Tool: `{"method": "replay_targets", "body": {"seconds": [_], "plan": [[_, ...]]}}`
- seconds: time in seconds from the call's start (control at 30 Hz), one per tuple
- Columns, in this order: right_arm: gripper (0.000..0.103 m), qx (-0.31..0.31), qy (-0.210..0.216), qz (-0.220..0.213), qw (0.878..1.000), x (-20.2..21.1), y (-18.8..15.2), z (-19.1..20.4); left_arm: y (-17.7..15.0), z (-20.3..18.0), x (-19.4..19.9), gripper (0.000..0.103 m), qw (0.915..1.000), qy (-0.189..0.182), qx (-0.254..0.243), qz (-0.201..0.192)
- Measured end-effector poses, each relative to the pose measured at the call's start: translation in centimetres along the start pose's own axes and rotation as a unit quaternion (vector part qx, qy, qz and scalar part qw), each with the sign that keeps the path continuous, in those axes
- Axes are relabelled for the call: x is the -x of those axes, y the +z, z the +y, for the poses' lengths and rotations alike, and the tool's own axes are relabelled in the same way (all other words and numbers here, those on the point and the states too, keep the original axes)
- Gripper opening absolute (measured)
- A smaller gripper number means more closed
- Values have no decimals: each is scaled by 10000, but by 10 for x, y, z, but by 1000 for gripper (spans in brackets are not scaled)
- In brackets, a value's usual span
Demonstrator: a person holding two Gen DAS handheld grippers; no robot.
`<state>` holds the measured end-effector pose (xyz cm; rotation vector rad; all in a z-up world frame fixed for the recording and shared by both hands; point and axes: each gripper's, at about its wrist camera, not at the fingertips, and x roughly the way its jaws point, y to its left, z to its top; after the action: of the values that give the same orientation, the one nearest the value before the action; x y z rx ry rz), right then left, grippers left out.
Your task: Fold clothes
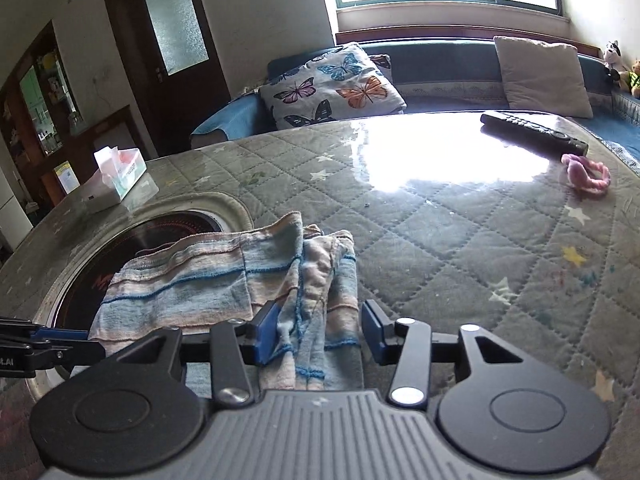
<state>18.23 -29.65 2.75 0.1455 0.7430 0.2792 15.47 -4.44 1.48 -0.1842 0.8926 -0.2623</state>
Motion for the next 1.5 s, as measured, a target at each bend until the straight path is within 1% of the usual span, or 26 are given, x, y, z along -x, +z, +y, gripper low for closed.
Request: {"method": "replay_targets", "body": {"seconds": [0.03, 0.07, 0.1, 0.17, 0.23, 0.43, 0.53, 0.6, 0.7, 0.77, 0.9, 1.03, 1.1, 1.13, 1.27, 1.37, 1.5], "plan": [[29, -21, 32, 6, 10000, 0, 0, 0, 0, 0, -1, 33, 10000, -18, 20, 16], [24, -51, 49, 7, 10000, 1, -1, 1, 0, 0, -1, 31, 10000, -29, 24, 22], [24, -81, 66, 8, 9999, 1, -2, 2, 0, 0, -1, 28, 10000, -33, 13, 22], [20, -116, 64, -3, 9999, 3, -3, 4, 0, 0, -1, 21, 10000, -54, -15, 31], [19, -145, 41, -10, 9999, 6, -5, 5, -1, 0, 0, 18, 9999, -103, -61, 57], [17, -293, -52, -16, 9996, 31, -22, 2, -11, -8, 8, 17, 9988, -371, -244, 210], [17, -435, -155, -2, 9989, 52, -39, 0, -18, -15, 13, 19, 9976, -515, -364, 272], [17, -497, -229, -2, 9985, 64, -49, 0, -21, -19, 14, 20, 9972, -545, -430, 279], [19, -625, -260, -30, 9977, 73, -58, -2, -23, -23, 14, 27, 9970, -547, -473, 272], [25, -757, -288, -78, 9967, 75, -60, -6, -22, -24, 12, 37, 9973, -512, -442, 274], [32, -852, -353, -163, 9956, 75, -61, -10, -21, -23, 9, 38, 9975, -505, -407, 277], [32, -856, -402, -217, 9953, 72, -62, -8, -22, -23, 9, 35, 9975, -535, -382, 253], [27, -845, -385, -212, 9955, 71, -63, -7, -22, -24, 9, 30, 9975, -550, -369, 241], [23, -839, -370, -205, 9956, 71, -63, -6, -22, -24, 9, 28, 9975, -557, -362, 235], [17, -822, -403, -220, 9956, 72, -64, -1, -23, -24, 10, 15, 9975, -587, -337, 211], [15, -871, -395, -262, 9951, 75, -64, 1, -24, -27, 13, 12, 9974, -594, -356, 193], [13, -888, -377, -326, 9948, 85, -66, 2, -26, -30, 20, 11, 9970, -638, -402, 168]]}}
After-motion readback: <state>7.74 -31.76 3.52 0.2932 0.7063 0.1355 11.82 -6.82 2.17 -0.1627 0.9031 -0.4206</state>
